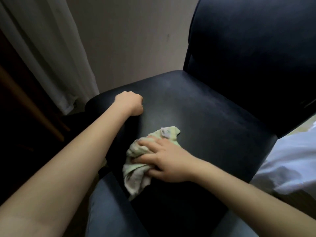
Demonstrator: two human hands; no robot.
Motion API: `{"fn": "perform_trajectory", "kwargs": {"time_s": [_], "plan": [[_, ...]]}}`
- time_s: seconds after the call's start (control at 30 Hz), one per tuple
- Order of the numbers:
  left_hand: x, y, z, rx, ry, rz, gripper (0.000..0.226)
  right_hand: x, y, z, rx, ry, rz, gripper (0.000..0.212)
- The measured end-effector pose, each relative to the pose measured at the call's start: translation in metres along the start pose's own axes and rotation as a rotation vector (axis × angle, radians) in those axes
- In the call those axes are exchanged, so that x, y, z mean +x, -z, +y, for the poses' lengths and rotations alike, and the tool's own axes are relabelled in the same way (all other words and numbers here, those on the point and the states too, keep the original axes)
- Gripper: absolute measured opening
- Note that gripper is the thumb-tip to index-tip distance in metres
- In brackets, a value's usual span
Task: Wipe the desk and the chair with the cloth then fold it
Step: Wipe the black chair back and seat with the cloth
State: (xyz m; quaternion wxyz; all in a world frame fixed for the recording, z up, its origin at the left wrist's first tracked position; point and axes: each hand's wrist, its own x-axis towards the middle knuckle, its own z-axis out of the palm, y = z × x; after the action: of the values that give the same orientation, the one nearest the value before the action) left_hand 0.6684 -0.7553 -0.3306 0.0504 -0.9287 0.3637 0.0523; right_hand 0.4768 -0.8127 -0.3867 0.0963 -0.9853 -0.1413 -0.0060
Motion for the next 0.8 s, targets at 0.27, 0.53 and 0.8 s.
{"fn": "perform_trajectory", "kwargs": {"time_s": [0.27, 0.53, 0.8], "plan": [[0.02, -0.011, -0.012, -0.011, 0.008, 0.112, 0.037, -0.07, 0.041, 0.189, -0.03, -1.001, 0.195, 0.056], [0.046, -0.01, 0.01, 0.002, 0.079, 0.054, 0.037, -0.108, 0.024, 0.104, -0.021, -0.971, 0.228, 0.047], [0.071, 0.005, 0.05, 0.289, 0.007, -0.143, 0.032, -0.08, 0.046, 0.188, 0.044, -0.956, 0.135, 0.051]]}}
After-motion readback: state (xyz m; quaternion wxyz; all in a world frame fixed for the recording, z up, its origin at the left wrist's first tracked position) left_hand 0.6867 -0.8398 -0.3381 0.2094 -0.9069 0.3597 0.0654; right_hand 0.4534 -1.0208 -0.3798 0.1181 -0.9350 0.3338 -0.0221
